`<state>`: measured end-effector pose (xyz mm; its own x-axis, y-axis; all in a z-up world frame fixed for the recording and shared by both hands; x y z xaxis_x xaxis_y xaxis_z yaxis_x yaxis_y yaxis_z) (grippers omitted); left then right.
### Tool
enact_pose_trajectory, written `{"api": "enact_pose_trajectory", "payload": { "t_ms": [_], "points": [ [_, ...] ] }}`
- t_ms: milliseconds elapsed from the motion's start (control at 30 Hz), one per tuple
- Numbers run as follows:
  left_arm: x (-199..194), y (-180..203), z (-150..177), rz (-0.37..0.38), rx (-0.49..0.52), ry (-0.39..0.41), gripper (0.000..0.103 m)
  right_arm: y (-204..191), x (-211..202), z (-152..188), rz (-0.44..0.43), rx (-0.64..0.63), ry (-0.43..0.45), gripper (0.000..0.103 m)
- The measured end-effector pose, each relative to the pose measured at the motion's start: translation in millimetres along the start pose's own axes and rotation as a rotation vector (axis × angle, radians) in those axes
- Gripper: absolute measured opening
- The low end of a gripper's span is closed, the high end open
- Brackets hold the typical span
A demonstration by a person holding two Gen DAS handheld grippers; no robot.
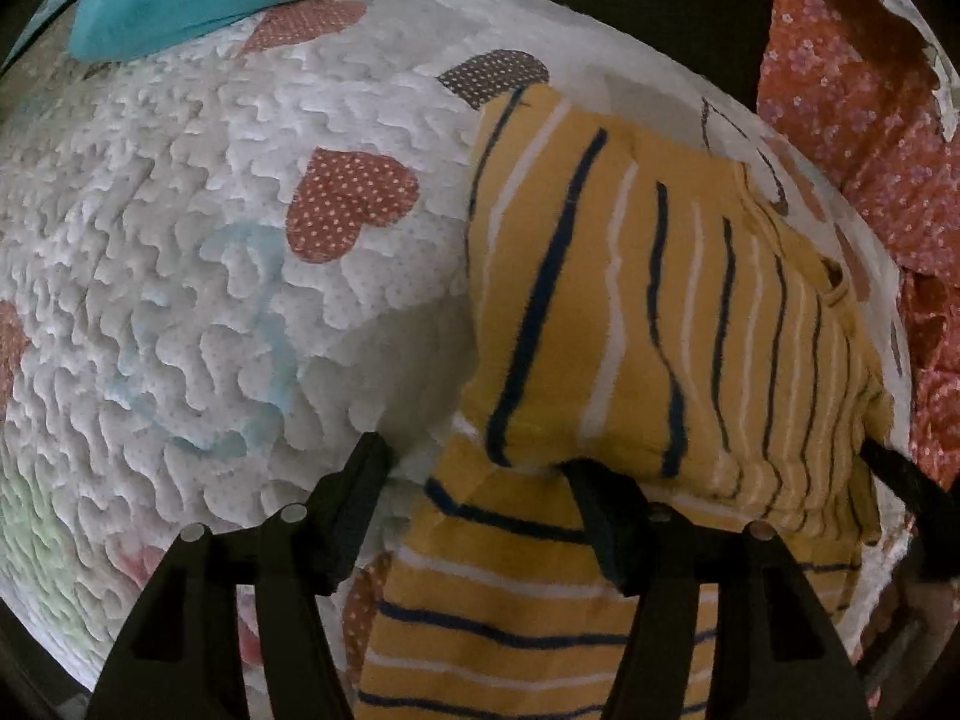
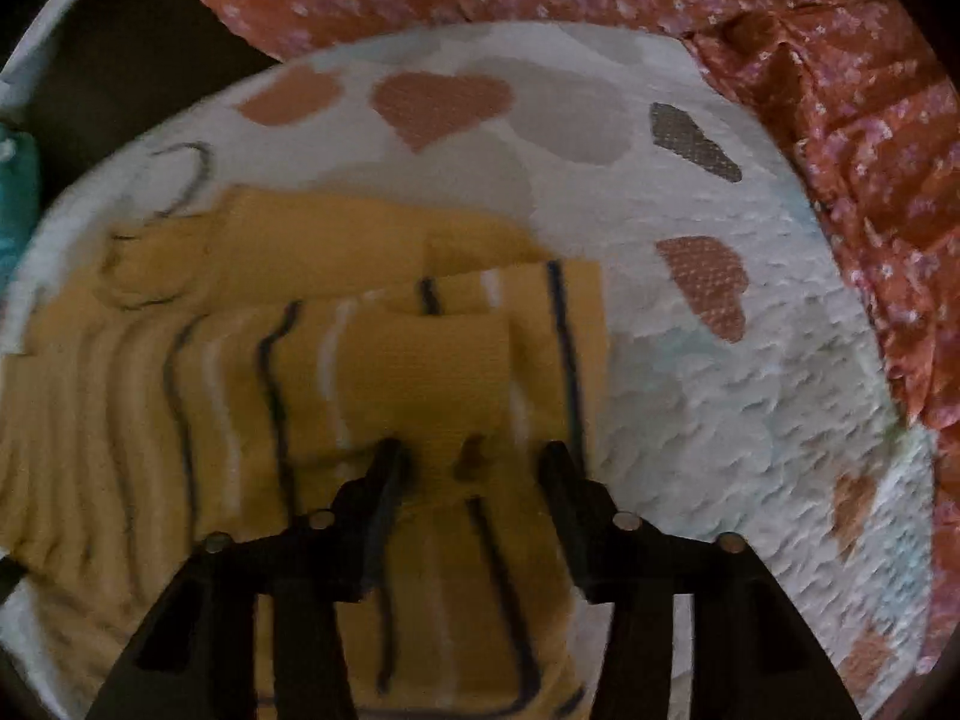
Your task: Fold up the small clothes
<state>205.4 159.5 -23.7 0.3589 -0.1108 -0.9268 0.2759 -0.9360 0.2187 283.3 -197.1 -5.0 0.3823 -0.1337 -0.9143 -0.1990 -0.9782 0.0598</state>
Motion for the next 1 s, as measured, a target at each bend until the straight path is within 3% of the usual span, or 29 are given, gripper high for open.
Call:
{"api": "enact_pose_trajectory", "payload": {
  "t_ms": [133,233,333,467,567,633,767,867,933,1000],
  "points": [
    [-18,-18,1,0.082,-0.045,0.014,0.061,6,-25,4,0.022,0.011,0.079,0.068],
    [-32,-41,8,0.082,-0.08,0.035,0.061,18,-51,29,-0.018,-0.022,0.127,0.07],
    [-34,-64,27,0.114,-0.136,-0.004,0.061,42,-63,66,-0.067,-0.024,0.106,0.07],
    [-33,-78,59,0.197,-0.204,-0.036,0.061,87,-62,122,-0.193,0.102,0.005,0.07],
    [-40,-70,80,0.177,-0.161,-0.009,0.061,114,-52,165,-0.314,0.222,-0.096,0.07],
    [-43,-62,97,0.15,-0.115,0.019,0.062,122,-60,186,-0.381,0.246,-0.052,0.071],
    [-54,-54,135,0.118,-0.064,0.043,0.065,122,-70,219,-0.448,0.228,-0.049,0.073],
    [-53,-52,158,0.138,-0.05,0.01,0.066,122,-74,235,-0.504,0.237,-0.061,0.073],
    [-56,-47,176,0.112,-0.019,0.013,0.067,123,-76,246,-0.537,0.249,-0.07,0.074],
    [-55,-38,190,0.103,0.011,-0.005,0.075,124,-78,257,-0.571,0.26,-0.083,0.074]
  ]
}}
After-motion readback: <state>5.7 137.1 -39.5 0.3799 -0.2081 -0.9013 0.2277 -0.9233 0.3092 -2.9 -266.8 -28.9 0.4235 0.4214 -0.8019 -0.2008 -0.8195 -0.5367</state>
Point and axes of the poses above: each gripper's, at about its wrist camera, not at the fingertips, and x roughly the way its jaws point, y to its right, z to its underside, the point moved 1 cm from there along x, roughly the way its jaws point, and after that the axes turned 4 degrees about x, right-handed, at the moved point
